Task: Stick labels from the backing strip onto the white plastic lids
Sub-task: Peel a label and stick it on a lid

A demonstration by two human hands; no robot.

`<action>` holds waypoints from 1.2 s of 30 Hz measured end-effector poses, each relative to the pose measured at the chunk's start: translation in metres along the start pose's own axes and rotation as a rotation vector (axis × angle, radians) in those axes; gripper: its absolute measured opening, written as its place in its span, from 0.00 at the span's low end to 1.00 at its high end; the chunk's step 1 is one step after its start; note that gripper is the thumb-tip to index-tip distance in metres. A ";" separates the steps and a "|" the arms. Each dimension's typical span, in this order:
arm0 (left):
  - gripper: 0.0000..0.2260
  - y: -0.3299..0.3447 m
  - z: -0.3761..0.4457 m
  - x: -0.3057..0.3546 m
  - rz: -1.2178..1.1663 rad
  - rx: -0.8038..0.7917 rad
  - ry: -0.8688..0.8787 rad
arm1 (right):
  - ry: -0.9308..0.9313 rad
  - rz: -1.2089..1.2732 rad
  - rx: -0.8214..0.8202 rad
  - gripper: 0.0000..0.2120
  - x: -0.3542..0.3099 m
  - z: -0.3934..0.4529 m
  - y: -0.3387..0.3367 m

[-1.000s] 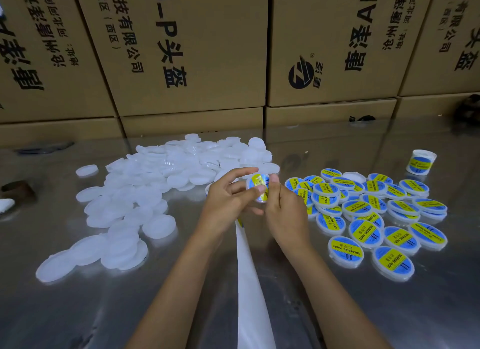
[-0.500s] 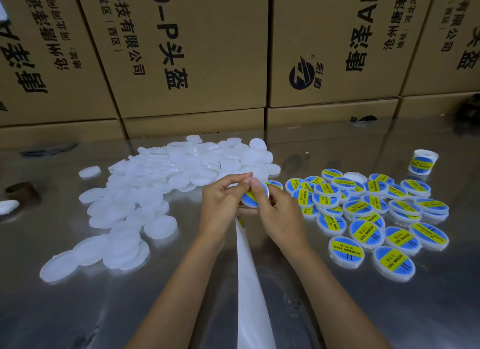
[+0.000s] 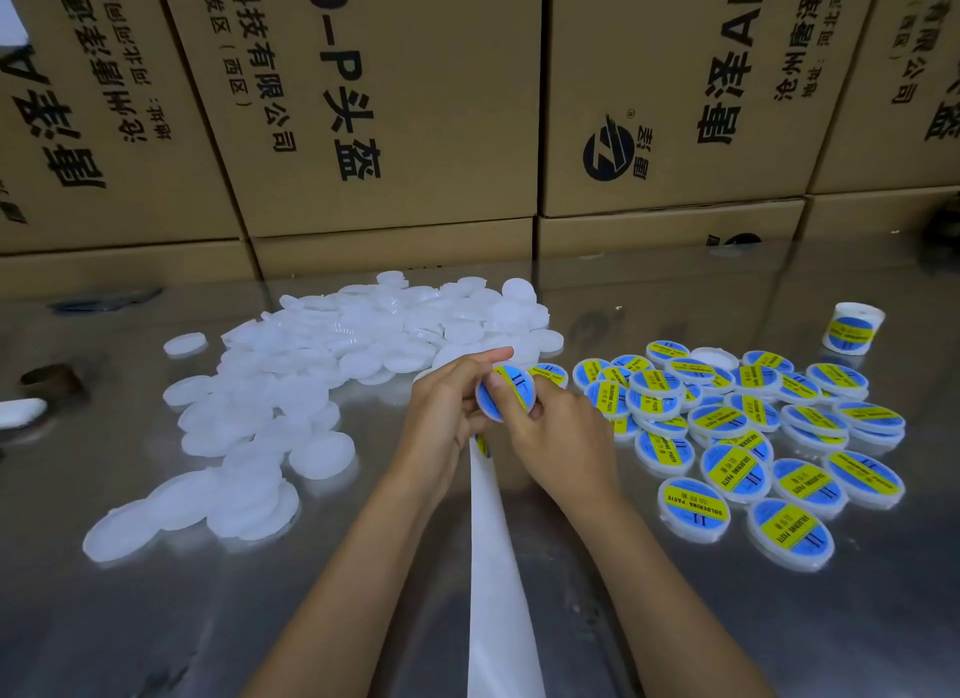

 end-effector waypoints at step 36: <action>0.11 -0.005 -0.004 0.004 0.027 -0.088 0.085 | 0.310 0.531 -0.044 0.25 0.004 0.006 0.001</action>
Point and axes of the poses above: each hand's wrist, its own z-axis towards the middle knuckle, its own y-axis out of the palm, x = y × z, the point moved 5 cm from there along z, towards the middle knuckle, and after that the axes turned 6 degrees about x, right-handed, at the moved point
